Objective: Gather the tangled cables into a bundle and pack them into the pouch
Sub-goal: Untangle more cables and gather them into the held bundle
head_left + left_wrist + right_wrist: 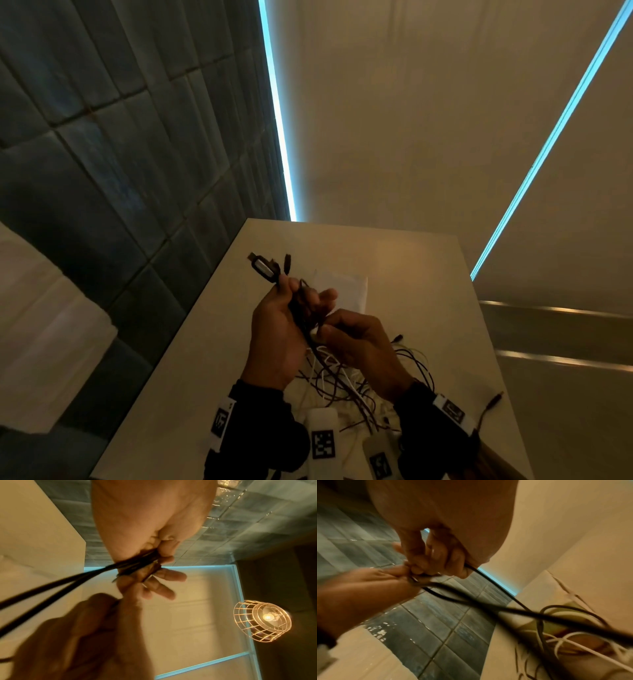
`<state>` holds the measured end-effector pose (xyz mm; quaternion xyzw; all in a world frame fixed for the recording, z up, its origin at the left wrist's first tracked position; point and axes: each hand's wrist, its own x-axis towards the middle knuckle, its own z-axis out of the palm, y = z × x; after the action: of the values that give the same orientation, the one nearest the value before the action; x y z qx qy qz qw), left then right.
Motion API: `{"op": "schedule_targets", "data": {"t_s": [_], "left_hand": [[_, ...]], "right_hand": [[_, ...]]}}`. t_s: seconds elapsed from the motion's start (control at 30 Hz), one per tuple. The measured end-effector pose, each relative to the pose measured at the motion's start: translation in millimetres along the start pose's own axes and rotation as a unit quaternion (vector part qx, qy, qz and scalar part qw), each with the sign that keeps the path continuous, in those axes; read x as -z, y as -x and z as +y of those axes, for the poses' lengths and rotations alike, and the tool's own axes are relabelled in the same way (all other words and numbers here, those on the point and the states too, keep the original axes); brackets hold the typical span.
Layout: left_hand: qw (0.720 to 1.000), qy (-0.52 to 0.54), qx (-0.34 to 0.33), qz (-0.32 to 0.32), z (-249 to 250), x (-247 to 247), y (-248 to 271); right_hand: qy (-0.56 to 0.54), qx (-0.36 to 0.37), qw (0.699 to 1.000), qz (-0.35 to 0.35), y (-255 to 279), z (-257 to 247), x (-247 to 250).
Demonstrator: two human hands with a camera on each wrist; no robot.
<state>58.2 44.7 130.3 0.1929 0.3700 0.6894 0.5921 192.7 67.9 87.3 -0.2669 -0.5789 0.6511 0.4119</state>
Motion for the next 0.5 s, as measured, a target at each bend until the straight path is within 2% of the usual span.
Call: {"op": "schedule_targets", "data": {"t_s": [0.17,0.37,0.5], "left_hand": [[0.997,-0.021,-0.047,-0.053,2.6,-0.1,-2.8],[0.995,-0.056,-0.060,-0.061,4.6,2.2,-0.9],[0.993,-0.085,-0.073,-0.037,7.5,2.3,0.7]], "right_hand": [[0.015,-0.059,0.998,-0.001,5.3,36.3,14.6],[0.102,-0.093,0.990,0.029,13.6,98.4,35.2],[0.104,-0.088,0.990,0.043,19.6,115.1,37.3]]}}
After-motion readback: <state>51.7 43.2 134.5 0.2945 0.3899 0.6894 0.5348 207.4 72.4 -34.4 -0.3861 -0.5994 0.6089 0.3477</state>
